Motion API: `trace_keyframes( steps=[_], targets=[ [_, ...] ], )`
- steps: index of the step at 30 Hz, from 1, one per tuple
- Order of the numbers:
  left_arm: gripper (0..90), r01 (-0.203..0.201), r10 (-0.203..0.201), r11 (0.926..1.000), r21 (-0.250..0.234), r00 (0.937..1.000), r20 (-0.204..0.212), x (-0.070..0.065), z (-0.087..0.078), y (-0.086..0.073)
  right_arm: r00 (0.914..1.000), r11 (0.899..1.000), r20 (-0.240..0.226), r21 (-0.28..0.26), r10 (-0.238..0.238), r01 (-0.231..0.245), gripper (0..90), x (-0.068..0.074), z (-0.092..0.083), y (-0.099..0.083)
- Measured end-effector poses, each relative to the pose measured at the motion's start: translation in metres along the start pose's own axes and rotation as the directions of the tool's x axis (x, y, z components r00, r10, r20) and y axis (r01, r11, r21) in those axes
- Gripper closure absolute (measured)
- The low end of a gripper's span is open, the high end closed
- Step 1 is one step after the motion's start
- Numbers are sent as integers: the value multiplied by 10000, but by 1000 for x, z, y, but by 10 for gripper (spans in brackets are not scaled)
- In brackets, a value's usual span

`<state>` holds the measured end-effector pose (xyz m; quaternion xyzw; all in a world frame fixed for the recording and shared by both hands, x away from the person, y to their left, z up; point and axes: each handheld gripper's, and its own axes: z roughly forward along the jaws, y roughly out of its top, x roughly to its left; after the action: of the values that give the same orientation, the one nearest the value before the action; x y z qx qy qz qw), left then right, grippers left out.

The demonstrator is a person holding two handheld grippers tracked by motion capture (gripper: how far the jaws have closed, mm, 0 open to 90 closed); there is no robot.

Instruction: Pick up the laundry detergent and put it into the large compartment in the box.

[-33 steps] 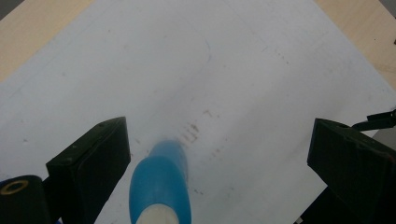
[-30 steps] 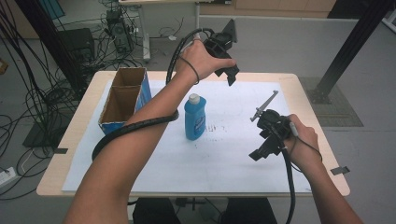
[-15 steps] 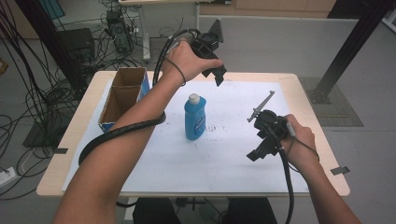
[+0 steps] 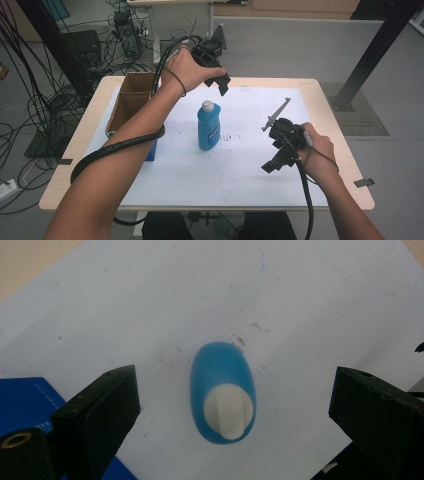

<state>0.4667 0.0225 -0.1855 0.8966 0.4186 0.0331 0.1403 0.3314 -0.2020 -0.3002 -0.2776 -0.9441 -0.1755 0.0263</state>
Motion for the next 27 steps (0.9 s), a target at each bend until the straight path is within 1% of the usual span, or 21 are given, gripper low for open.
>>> trace_keyframes(
  steps=[6,14,16,17,18,20,27],
  targets=[
    [65,52,-52,10000,-10,10000,57,2,3,-6,10000,10000,25,35,-52,52,42,1,0,0],
    [72,-63,62,9999,112,9999,89,0,9,-12,10000,10000,38,68,-54,54,42,2,0,1],
    [72,-23,22,9999,109,10000,73,-1,10,-12,10000,10000,60,45,-67,67,42,2,0,1],
    [72,-85,84,9998,153,9999,72,-1,11,-13,9999,10000,81,20,-85,85,42,2,0,1],
    [72,-24,23,9999,115,10000,68,-1,12,-13,10000,10000,53,37,-69,69,42,3,0,1],
    [72,-25,24,9999,125,10000,59,-2,17,-16,10000,10000,52,31,-83,83,42,3,0,0],
    [71,50,-51,9999,142,10000,81,-1,26,-21,10000,10000,47,23,-63,63,42,3,1,-1]
  ],
)
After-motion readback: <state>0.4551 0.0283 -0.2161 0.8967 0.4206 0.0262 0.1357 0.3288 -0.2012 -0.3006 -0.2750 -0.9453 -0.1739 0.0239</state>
